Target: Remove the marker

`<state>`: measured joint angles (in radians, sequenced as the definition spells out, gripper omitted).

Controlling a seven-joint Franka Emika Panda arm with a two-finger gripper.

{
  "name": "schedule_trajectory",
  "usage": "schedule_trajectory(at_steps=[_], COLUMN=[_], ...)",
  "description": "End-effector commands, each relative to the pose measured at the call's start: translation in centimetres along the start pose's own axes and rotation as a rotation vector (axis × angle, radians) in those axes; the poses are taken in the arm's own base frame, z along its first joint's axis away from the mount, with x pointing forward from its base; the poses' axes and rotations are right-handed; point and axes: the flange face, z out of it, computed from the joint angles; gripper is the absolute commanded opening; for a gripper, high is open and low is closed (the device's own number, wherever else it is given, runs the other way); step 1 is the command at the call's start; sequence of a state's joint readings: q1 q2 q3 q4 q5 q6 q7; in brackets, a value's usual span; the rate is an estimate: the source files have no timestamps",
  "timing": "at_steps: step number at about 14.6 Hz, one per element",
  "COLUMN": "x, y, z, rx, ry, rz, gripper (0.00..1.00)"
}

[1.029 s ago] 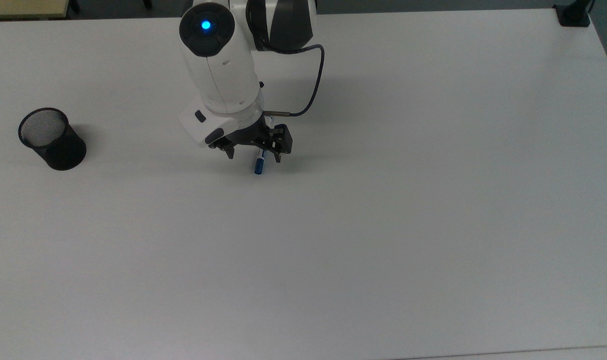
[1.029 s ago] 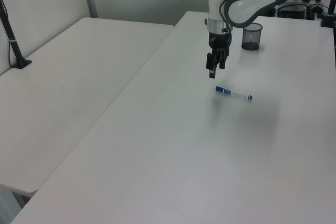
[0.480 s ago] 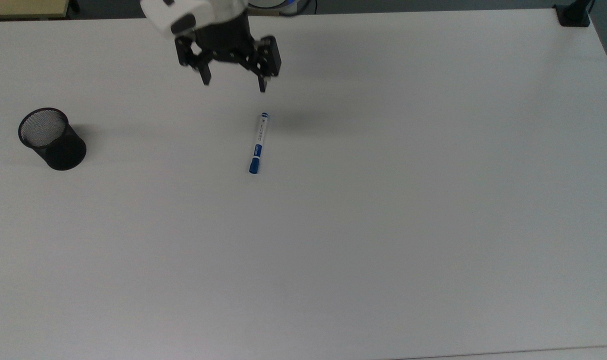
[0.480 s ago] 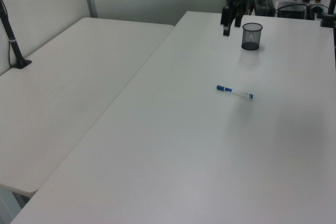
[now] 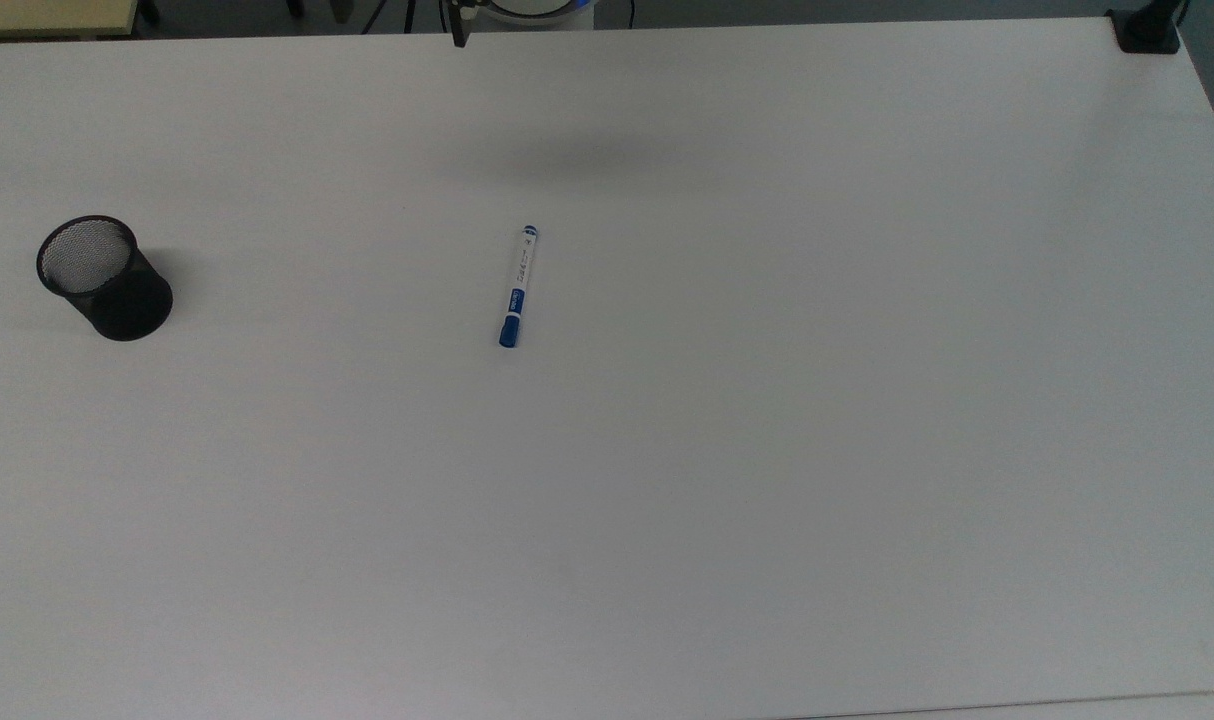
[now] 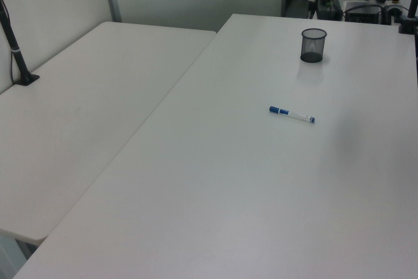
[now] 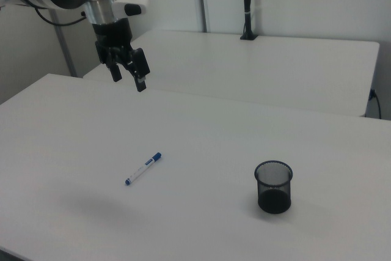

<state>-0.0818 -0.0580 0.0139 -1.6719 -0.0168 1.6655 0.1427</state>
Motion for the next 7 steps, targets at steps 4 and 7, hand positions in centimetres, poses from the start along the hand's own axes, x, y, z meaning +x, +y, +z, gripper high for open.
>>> schedule_trajectory(at_steps=[4,7], x=[1.32,1.33], y=[1.04,0.88], z=[0.08,0.11], rx=[-0.046,-0.047], ry=[0.094,0.093], rz=[-0.124,-0.131], gripper=[1.00,1.00])
